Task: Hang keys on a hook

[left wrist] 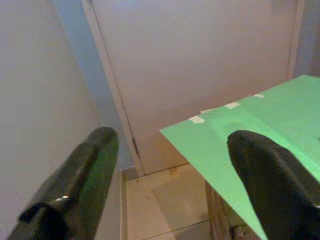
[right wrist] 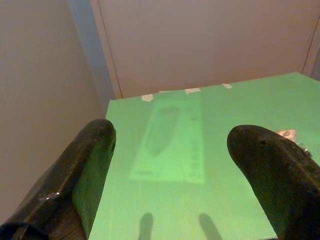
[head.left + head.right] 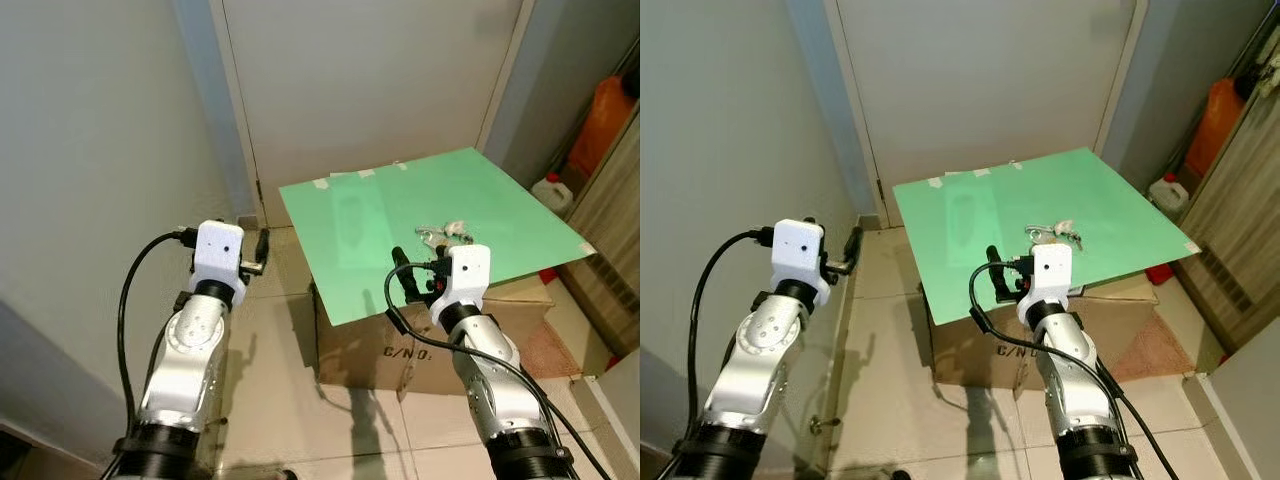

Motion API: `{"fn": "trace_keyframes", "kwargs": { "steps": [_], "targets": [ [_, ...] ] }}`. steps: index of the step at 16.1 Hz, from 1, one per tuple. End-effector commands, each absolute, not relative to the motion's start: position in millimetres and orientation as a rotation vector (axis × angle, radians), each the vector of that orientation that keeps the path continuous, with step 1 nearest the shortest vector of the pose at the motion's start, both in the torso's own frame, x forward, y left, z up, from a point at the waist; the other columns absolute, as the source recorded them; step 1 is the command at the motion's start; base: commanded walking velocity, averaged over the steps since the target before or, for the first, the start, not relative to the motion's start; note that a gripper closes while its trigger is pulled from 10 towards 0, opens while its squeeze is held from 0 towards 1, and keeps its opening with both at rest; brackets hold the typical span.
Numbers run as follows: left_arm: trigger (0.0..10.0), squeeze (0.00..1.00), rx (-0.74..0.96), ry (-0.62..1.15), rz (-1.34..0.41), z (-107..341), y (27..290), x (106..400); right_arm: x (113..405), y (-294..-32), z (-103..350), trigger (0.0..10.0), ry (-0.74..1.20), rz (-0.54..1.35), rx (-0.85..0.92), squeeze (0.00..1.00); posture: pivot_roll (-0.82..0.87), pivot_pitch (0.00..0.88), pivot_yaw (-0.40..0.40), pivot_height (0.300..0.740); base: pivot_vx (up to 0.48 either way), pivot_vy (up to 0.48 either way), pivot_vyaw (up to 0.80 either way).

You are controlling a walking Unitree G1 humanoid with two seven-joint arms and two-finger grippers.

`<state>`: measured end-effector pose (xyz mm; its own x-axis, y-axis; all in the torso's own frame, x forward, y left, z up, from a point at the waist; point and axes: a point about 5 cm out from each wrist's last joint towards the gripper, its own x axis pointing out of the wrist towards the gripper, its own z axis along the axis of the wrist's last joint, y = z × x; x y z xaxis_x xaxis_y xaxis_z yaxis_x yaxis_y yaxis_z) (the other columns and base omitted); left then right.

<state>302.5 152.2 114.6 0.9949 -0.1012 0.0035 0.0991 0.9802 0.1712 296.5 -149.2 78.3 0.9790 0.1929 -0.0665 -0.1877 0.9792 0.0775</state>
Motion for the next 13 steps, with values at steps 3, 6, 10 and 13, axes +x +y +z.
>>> {"fn": "trace_keyframes", "kwargs": {
  "steps": [3, 6, 10, 13],
  "targets": [
    [10.0, 1.00, 0.193, -0.008, -0.079, 117.3, 152.7, 309.5, 300.7, -147.3, 84.4, 10.0, 0.054, 0.216, 0.064, 0.00, -0.07, 0.000, 0.058, 0.740, 0.451, 0.000, 0.00],
    [10.0, 1.00, 0.198, 0.004, -0.066, 116.1, 154.8, 310.7, 299.8, -145.8, 83.3, 10.0, 0.057, 0.220, 0.066, 0.00, -0.07, 0.000, 0.059, 0.740, 0.450, 0.000, 0.00],
    [10.0, 1.00, 0.256, 0.025, -0.075, 113.3, 155.8, 310.8, 297.4, -140.2, 82.3, 10.0, 0.059, 0.232, 0.072, 0.00, -0.06, 0.000, 0.067, 0.740, 0.415, -0.135, 0.00],
    [10.0, 0.00, 0.302, 0.031, -0.086, 112.6, 155.0, 312.2, 295.5, -140.5, 80.5, 10.0, 0.061, 0.229, 0.077, 0.00, -0.06, 0.000, 0.073, 0.740, 0.363, -0.311, 0.00]
  ]
}}
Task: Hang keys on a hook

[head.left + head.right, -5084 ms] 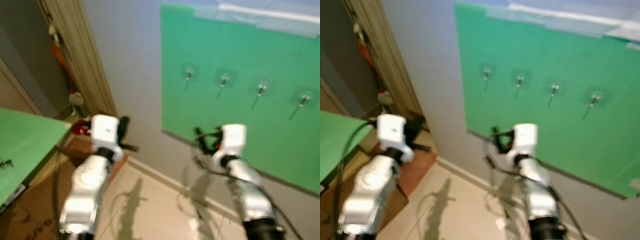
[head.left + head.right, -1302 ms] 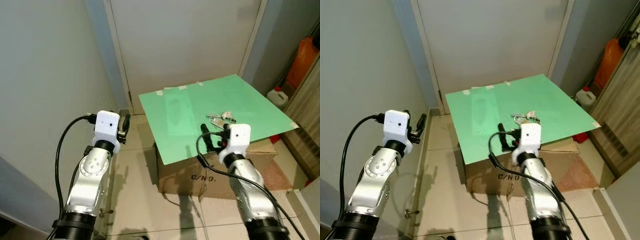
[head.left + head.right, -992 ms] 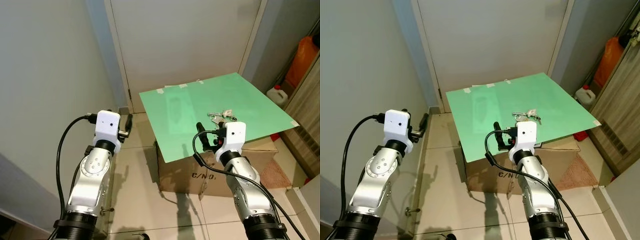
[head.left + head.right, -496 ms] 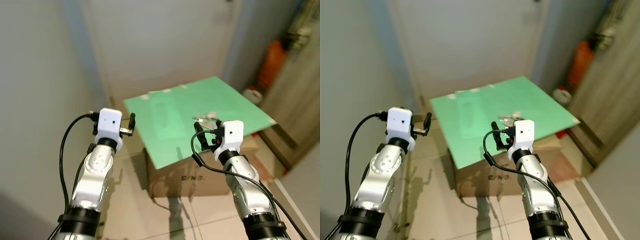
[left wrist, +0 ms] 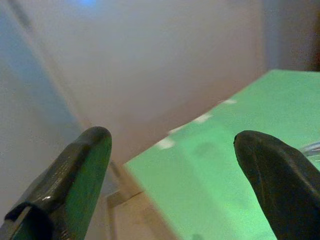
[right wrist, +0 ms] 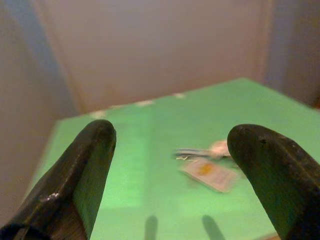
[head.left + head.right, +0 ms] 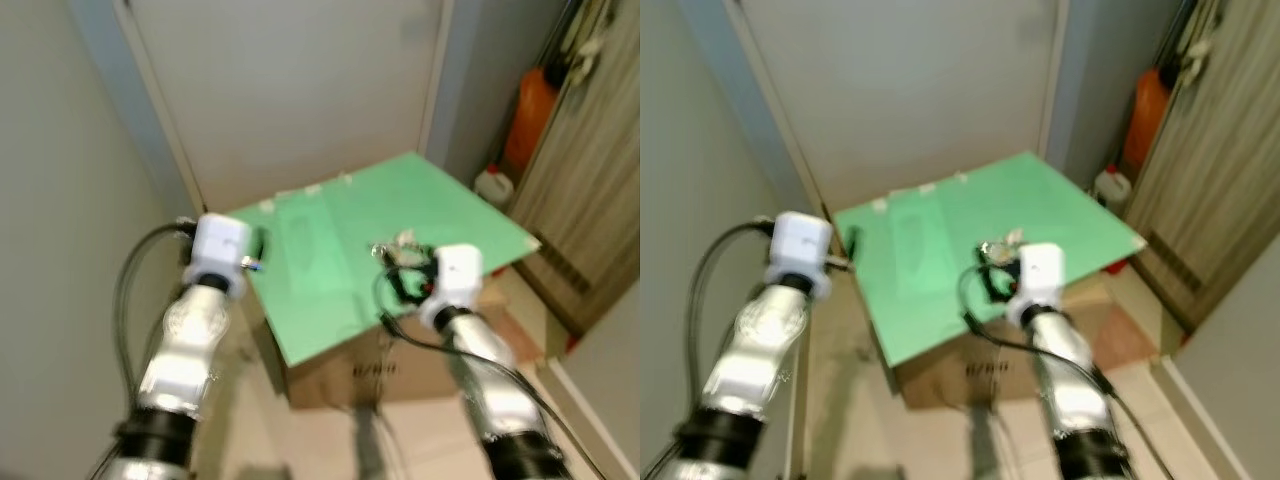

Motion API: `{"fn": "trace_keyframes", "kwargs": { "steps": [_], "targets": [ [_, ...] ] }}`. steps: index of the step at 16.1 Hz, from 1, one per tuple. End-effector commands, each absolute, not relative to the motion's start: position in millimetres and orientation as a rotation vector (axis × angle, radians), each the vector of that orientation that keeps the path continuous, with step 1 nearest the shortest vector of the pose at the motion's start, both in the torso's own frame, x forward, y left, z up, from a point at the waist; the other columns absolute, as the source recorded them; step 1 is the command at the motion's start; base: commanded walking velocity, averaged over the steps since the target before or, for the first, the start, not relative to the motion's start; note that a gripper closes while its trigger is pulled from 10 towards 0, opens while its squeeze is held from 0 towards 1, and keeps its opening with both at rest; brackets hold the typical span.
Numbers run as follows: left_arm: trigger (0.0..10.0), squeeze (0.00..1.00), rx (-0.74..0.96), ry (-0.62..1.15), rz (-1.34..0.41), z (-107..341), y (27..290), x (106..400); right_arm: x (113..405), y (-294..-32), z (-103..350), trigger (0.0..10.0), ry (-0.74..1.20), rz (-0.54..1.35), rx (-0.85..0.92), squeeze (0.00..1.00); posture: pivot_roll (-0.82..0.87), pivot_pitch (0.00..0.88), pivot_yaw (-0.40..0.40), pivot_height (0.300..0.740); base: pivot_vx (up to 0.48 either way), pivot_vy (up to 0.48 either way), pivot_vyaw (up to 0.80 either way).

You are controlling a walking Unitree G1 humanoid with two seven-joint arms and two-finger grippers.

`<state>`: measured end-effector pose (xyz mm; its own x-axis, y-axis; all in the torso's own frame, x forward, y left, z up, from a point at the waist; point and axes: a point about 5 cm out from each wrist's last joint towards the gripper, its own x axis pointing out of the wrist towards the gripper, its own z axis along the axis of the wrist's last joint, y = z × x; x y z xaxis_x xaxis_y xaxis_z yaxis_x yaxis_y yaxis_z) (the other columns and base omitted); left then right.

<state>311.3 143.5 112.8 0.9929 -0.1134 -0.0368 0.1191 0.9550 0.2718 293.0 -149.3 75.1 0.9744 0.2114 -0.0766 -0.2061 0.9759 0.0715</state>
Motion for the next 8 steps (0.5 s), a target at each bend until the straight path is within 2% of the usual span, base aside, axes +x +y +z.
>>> {"fn": "trace_keyframes", "kwargs": {
  "steps": [1, 4, 8],
  "targets": [
    [10.0, 0.00, 0.303, 0.037, -0.091, 111.9, 154.4, 312.2, 295.2, -140.7, 80.3, 10.0, 0.059, 0.229, 0.079, 0.00, -0.06, 0.000, 0.075, 0.740, 0.364, -0.307, 0.00],
    [10.0, 0.00, 0.302, 0.043, -0.140, 110.1, 146.6, 310.8, 293.7, -139.0, 83.4, 10.0, 0.026, 0.246, 0.077, 0.00, -0.07, 0.000, 0.080, 0.740, 0.380, -0.291, 0.00],
    [10.0, 0.00, 0.283, 0.042, -0.120, 111.2, 149.3, 312.0, 293.8, -140.6, 82.3, 10.0, 0.037, 0.244, 0.078, 0.00, -0.06, 0.000, 0.082, 0.740, 0.368, -0.303, 0.00]
  ]
}}
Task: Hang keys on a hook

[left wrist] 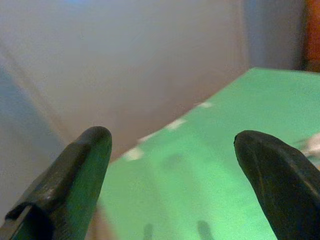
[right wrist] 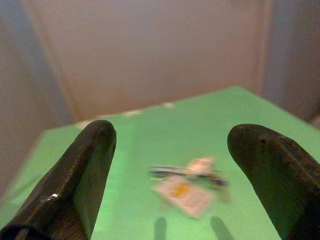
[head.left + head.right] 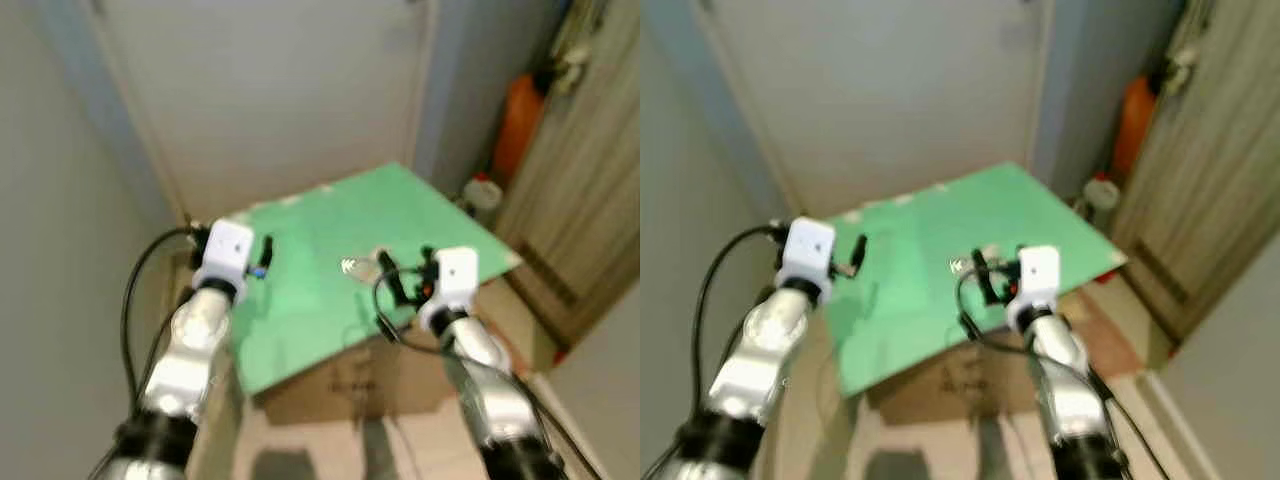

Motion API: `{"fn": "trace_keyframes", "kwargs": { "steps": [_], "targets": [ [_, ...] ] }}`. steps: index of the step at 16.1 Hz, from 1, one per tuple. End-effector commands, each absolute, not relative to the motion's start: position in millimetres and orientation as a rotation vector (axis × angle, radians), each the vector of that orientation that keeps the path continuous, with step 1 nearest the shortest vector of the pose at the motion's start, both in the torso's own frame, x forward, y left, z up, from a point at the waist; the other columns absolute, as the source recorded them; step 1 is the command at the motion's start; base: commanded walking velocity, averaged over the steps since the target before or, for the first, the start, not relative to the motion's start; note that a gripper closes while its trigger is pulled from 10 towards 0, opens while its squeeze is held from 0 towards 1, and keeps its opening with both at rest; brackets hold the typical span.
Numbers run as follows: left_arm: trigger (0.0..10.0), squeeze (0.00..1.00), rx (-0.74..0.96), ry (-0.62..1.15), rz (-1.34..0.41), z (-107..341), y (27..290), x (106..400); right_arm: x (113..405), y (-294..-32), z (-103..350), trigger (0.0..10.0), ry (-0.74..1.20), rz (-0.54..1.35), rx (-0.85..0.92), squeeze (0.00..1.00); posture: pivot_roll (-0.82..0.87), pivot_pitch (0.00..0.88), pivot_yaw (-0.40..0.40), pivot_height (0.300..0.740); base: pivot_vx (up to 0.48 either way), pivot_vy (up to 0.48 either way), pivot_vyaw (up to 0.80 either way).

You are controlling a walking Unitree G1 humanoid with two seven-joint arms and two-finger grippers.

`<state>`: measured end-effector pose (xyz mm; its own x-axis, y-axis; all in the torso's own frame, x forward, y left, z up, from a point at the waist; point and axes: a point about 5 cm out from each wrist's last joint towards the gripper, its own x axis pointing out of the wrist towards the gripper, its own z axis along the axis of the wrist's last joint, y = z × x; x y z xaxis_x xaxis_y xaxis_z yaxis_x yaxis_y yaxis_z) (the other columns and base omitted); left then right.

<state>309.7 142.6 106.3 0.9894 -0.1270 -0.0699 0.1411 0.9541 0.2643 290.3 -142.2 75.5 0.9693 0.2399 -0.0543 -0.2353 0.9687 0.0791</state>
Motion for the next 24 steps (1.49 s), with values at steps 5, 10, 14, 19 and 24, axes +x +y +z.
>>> {"fn": "trace_keyframes", "kwargs": {
  "steps": [5, 10, 14, 19, 24],
  "targets": [
    [10.0, 0.00, 0.245, 0.043, -0.081, 114.9, 157.1, 320.5, 291.1, -144.5, 79.8, 10.0, 0.047, 0.241, 0.070, 0.00, -0.08, 0.000, 0.082, 0.740, 0.413, -0.111, 0.00],
    [10.0, 0.00, 0.230, 0.045, -0.093, 113.4, 154.3, 326.0, 285.4, -147.4, 76.5, 10.0, 0.061, 0.251, 0.059, 0.00, -0.08, 0.000, 0.077, 0.740, 0.450, 0.000, 0.00],
    [10.0, 0.00, 0.206, 0.053, -0.133, 111.9, 142.6, 333.6, 284.1, -143.2, 75.3, 10.0, 0.070, 0.258, 0.062, 0.00, -0.09, 0.000, 0.080, 0.740, 0.318, 0.000, 0.00],
    [10.0, 0.00, 0.164, 0.082, -0.154, 105.5, 129.3, 346.5, 278.8, -146.4, 76.1, 10.0, 0.073, 0.256, 0.058, 0.00, -0.11, 0.000, 0.079, 0.740, 0.000, 0.000, 0.00],
    [10.0, 0.00, 0.127, 0.175, -0.178, 86.9, 113.6, 351.0, 264.6, -157.8, 75.5, 10.0, 0.101, 0.245, 0.033, 0.00, -0.17, 0.000, 0.064, 0.740, 0.000, 0.000, 0.00]
  ]
}}
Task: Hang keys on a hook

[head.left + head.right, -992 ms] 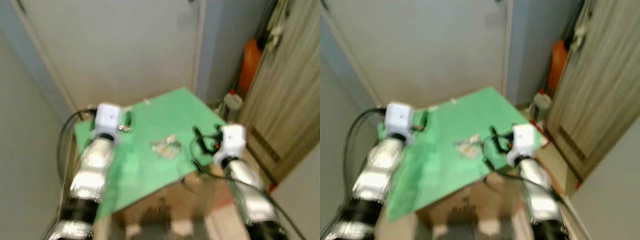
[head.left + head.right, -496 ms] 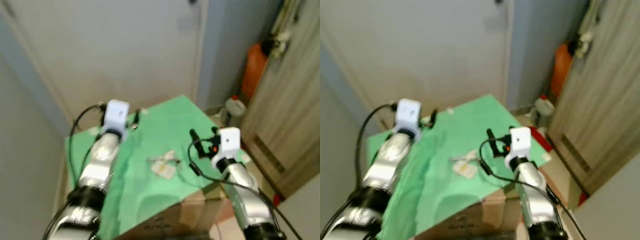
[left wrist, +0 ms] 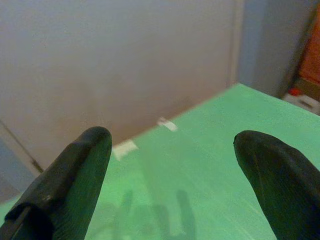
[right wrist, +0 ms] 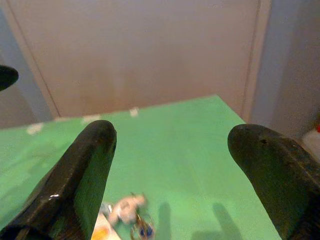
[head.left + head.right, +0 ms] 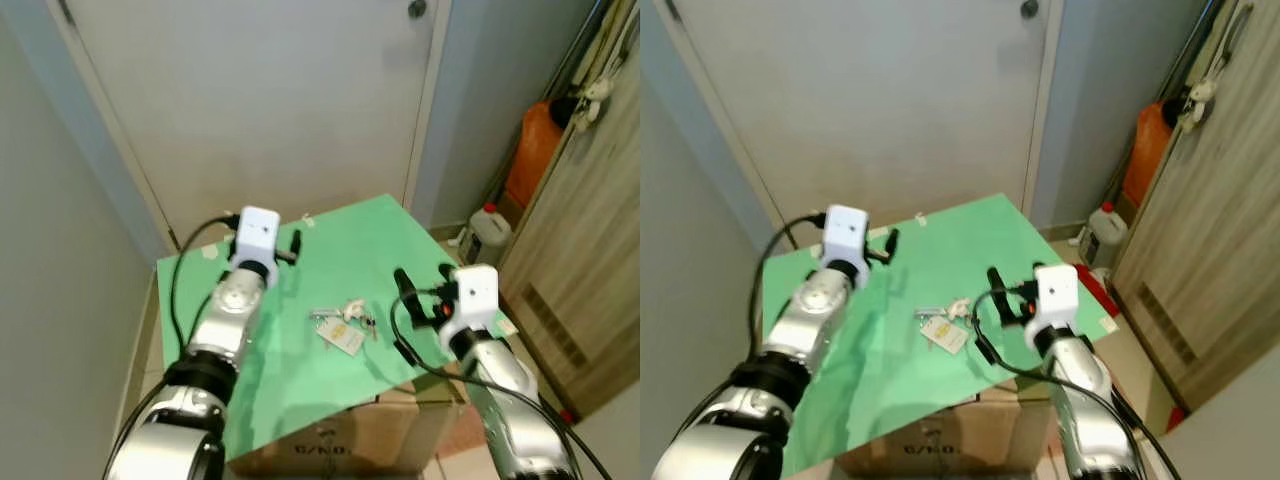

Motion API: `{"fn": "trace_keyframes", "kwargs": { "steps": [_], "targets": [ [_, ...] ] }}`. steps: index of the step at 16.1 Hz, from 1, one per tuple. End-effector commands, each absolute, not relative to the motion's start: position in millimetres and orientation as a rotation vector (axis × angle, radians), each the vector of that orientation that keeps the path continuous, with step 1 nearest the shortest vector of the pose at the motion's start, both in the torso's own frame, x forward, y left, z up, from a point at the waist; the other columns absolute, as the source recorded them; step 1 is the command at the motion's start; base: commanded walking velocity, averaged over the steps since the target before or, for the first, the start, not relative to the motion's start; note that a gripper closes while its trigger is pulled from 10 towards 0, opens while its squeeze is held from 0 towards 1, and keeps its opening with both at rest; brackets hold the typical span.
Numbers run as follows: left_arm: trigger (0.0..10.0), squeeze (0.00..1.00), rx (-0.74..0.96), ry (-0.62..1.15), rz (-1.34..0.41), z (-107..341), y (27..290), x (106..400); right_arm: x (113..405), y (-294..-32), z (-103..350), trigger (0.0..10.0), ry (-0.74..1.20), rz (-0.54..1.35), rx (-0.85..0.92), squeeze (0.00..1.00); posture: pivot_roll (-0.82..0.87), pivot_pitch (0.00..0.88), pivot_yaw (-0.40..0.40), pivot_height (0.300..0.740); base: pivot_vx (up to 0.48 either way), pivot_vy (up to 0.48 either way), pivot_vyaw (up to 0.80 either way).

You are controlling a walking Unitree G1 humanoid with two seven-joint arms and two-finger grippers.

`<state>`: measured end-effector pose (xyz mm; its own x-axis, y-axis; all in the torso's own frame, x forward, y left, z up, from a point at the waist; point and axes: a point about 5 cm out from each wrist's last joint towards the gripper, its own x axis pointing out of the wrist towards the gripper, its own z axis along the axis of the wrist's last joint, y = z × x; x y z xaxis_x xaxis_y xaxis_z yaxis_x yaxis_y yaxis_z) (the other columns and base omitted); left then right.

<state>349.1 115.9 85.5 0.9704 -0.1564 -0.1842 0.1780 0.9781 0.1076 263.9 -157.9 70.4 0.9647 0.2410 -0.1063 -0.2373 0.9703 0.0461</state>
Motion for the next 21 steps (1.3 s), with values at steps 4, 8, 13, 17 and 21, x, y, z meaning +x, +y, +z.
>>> {"fn": "trace_keyframes", "kwargs": {
  "steps": [4, 8, 13, 17, 21],
  "targets": [
    [10.0, 0.00, 0.122, 0.215, -0.207, 71.8, 104.3, 347.4, 243.0, -169.2, 77.4, 10.0, 0.134, 0.241, 0.003, 0.00, -0.23, 0.045, 0.039, 0.740, 0.000, 0.000, 0.00],
    [10.0, 0.00, 0.151, 0.271, -0.129, 59.2, 117.7, 344.4, 208.9, -191.4, 77.7, 10.0, 0.199, 0.217, -0.029, 0.00, -0.29, 0.106, 0.018, 0.740, 0.000, 0.000, 0.00],
    [10.0, 0.00, 0.105, 0.331, -0.135, 44.0, 118.4, 336.8, 174.4, -206.5, 91.7, 10.0, 0.290, 0.248, 0.036, 0.00, -0.36, 0.175, -0.022, 0.740, 0.000, 0.000, 0.00],
    [10.0, 0.00, 0.069, 0.381, -0.175, 32.8, 113.7, 328.8, 145.5, -207.5, 95.5, 10.0, 0.383, 0.362, 0.032, 0.00, -0.39, 0.206, -0.038, 0.740, 0.000, 0.000, 0.00],
    [10.0, 0.00, 0.052, 0.407, -0.200, 28.2, 112.0, 325.7, 133.9, -207.6, 102.4, 10.0, 0.411, 0.336, 0.044, 0.00, -0.44, 0.217, -0.030, 0.740, 0.000, 0.000, 0.00]
  ]
}}
